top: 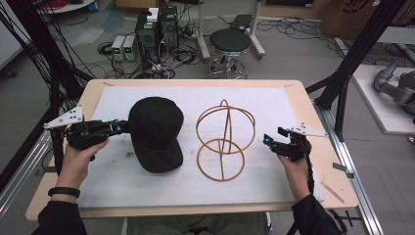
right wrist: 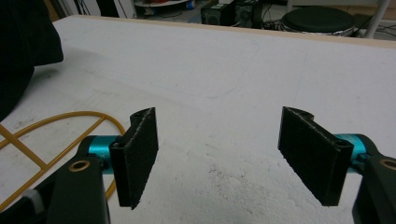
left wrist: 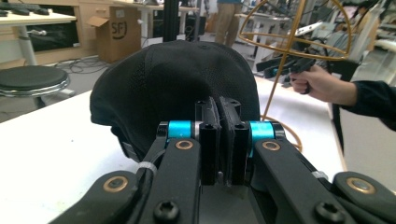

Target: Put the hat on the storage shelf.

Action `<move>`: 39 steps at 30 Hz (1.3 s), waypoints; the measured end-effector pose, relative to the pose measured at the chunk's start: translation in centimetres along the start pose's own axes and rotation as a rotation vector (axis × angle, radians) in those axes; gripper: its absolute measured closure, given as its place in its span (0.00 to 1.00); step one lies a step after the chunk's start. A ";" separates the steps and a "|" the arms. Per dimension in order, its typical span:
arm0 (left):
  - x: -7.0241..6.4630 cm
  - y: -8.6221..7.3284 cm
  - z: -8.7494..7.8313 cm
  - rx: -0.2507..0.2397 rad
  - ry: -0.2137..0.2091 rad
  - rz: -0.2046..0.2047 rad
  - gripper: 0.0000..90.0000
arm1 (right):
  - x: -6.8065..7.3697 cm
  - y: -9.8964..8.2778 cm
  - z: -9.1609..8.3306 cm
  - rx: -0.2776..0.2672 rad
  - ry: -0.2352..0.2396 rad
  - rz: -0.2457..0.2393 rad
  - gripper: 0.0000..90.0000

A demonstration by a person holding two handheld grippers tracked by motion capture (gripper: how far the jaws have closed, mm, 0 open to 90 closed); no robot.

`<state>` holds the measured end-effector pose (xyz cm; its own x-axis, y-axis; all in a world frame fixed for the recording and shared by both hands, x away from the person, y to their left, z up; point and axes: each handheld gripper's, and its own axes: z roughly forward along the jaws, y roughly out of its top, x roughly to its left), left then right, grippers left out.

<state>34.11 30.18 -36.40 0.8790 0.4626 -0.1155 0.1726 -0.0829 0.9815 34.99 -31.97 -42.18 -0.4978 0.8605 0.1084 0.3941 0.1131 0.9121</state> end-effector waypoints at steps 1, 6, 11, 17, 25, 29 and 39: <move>0.0 0.0 -0.1 0.009 0.002 -0.002 0.96 | 0.0 0.0 0.0 0.001 0.000 -0.001 0.32; 0.1 -1.2 -1.1 0.052 0.037 -0.049 0.96 | 0.0 0.0 0.0 0.002 -0.002 -0.001 0.32; -0.4 -3.3 -1.7 0.142 0.064 -0.067 0.96 | 0.0 0.0 0.1 0.003 -0.003 -0.003 0.32; -0.5 -5.5 -1.9 0.210 0.102 -0.090 0.96 | 0.2 0.1 0.3 0.007 -0.002 -0.006 0.32; -0.2 -6.4 -2.0 0.273 0.139 -0.094 0.93 | 0.4 0.1 0.6 0.012 0.003 -0.014 0.32; -0.2 -6.6 -2.2 0.275 0.173 -0.096 0.85 | 0.4 0.1 0.6 0.013 0.006 -0.014 0.32; 0.5 -5.5 -1.7 0.272 0.240 -0.056 0.44 | 0.5 0.1 0.6 0.015 0.007 -0.011 0.32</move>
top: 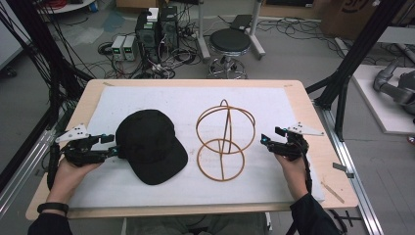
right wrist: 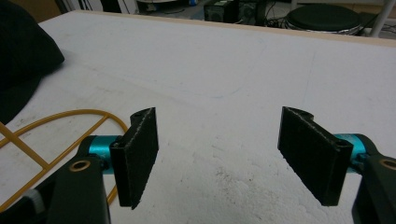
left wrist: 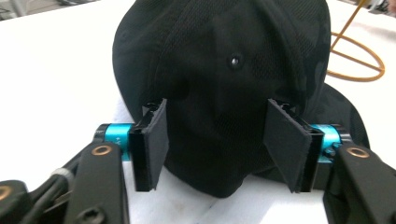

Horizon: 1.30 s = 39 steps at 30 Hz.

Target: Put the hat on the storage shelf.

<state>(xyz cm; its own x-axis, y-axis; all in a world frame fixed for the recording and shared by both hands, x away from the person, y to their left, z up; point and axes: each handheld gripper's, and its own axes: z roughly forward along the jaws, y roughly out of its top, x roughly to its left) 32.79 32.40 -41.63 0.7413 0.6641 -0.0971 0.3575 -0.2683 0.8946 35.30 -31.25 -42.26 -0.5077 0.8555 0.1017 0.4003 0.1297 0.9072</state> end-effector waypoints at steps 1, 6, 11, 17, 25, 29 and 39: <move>0.0 0.1 0.1 0.004 0.005 -0.001 0.38 | 0.0 0.0 0.0 -0.002 0.002 -0.004 0.32; 0.8 0.3 1.2 0.026 -0.032 -0.020 0.32 | 0.0 0.0 0.1 0.001 0.008 -0.005 0.32; 1.1 0.4 1.7 0.026 -0.106 -0.007 0.70 | -0.1 0.0 0.1 -0.001 0.010 -0.003 0.32; 0.7 0.7 1.3 0.002 -0.102 0.017 0.99 | -0.1 0.0 0.1 -0.001 0.008 -0.002 0.32; -0.2 2.0 0.0 -0.146 -0.159 0.013 0.99 | -0.1 0.0 -0.1 -0.005 0.003 0.000 0.32; -0.6 2.8 -0.4 -0.181 -0.193 0.017 0.99 | -0.1 0.0 -0.1 -0.011 0.001 0.003 0.32; -2.4 6.5 -1.7 -0.274 -0.242 0.066 0.99 | -0.2 0.1 -0.3 -0.011 -0.004 0.005 0.32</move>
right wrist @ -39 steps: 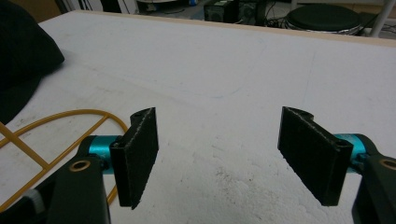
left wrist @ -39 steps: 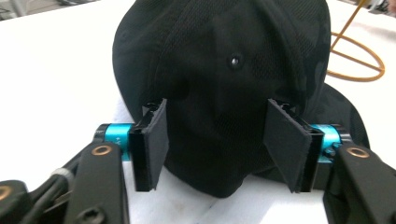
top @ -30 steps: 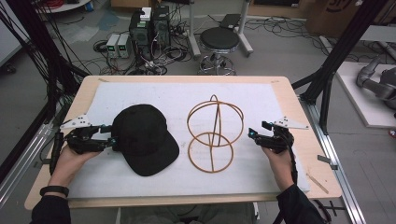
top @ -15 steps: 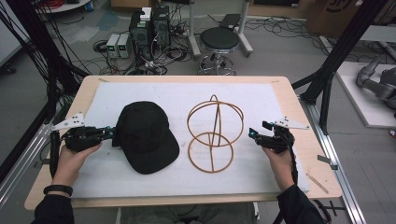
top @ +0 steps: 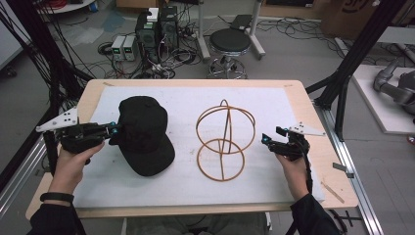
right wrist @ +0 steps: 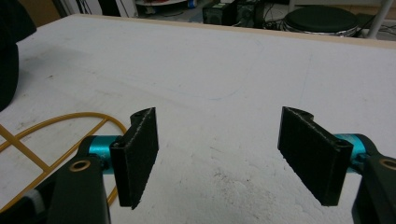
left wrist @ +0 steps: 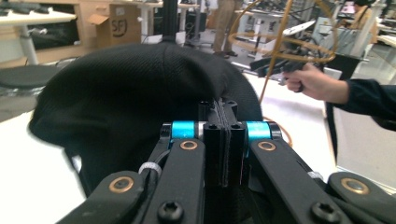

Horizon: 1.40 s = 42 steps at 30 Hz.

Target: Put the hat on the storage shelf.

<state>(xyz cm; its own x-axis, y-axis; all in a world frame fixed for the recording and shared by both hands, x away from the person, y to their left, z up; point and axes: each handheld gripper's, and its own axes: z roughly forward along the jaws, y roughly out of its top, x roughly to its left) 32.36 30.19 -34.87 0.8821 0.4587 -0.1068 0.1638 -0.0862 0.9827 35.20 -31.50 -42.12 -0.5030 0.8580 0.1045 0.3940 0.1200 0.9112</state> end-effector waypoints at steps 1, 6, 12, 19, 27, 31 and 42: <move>-0.4 0.8 0.1 -0.010 -0.010 0.009 0.99 | 0.0 0.0 0.0 -0.001 0.000 0.002 0.32; -1.1 2.5 0.4 -0.035 -0.022 0.037 0.99 | 0.0 0.0 0.0 -0.002 0.000 0.004 0.32; -1.8 4.1 0.6 -0.064 -0.045 0.058 0.99 | -0.1 0.0 -0.1 -0.002 -0.003 0.005 0.32; -3.0 6.0 1.1 -0.100 -0.089 0.073 0.99 | -0.2 0.0 -0.1 -0.004 -0.006 0.008 0.32; -4.5 9.2 2.0 -0.145 -0.126 0.120 0.99 | -0.1 0.0 -0.2 -0.006 -0.006 0.011 0.32; -5.0 10.9 2.2 -0.165 -0.128 0.148 0.99 | -0.1 0.0 -0.2 -0.007 -0.005 0.013 0.32; -5.6 14.6 2.2 -0.229 -0.111 0.196 0.99 | -0.3 0.1 -0.4 -0.013 -0.006 0.015 0.32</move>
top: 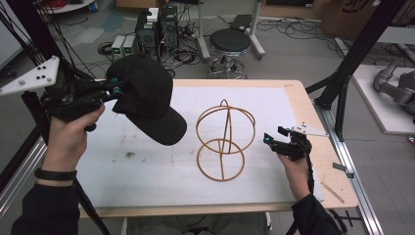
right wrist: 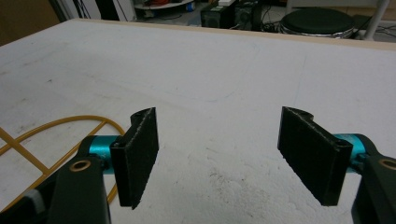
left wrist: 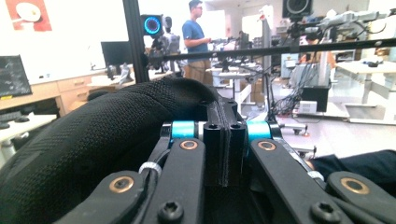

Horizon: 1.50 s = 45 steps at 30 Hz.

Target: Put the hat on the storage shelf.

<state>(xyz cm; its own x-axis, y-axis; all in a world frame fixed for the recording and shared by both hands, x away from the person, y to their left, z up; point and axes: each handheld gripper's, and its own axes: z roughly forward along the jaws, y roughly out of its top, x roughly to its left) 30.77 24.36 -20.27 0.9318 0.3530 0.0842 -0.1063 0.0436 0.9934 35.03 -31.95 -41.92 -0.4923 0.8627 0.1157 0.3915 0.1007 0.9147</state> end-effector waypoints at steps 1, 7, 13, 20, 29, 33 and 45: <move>0.0 0.4 0.2 -0.005 0.002 0.007 0.99 | 0.0 0.0 0.0 0.000 0.000 0.000 0.32; -0.2 1.8 2.0 -0.046 -0.017 0.019 0.99 | 0.0 0.0 0.0 0.002 0.001 0.005 0.32; -0.4 2.0 3.8 -0.099 -0.038 0.009 0.99 | 0.0 0.0 0.0 0.002 0.002 0.004 0.32; -0.5 2.4 6.4 -0.152 -0.069 0.000 0.99 | -0.2 -0.1 -0.1 -0.002 0.000 0.000 0.32; -0.7 1.7 9.5 -0.248 -0.134 -0.050 0.99 | -0.3 -0.1 -0.5 -0.004 -0.004 0.009 0.32; -1.1 0.8 10.8 -0.258 -0.165 -0.058 0.99 | -0.4 -0.1 -0.5 -0.007 -0.008 0.006 0.32; -2.5 -2.2 13.3 -0.220 -0.245 -0.094 0.99 | -0.6 -0.2 -0.9 -0.015 -0.020 0.010 0.32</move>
<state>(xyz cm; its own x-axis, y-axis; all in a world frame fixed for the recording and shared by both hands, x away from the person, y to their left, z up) 33.30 10.92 -21.66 0.9939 0.1040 0.0354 -0.0630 0.2752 0.9593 34.56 -32.92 -41.80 -0.4724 0.8735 0.1176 0.3851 0.0846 0.9190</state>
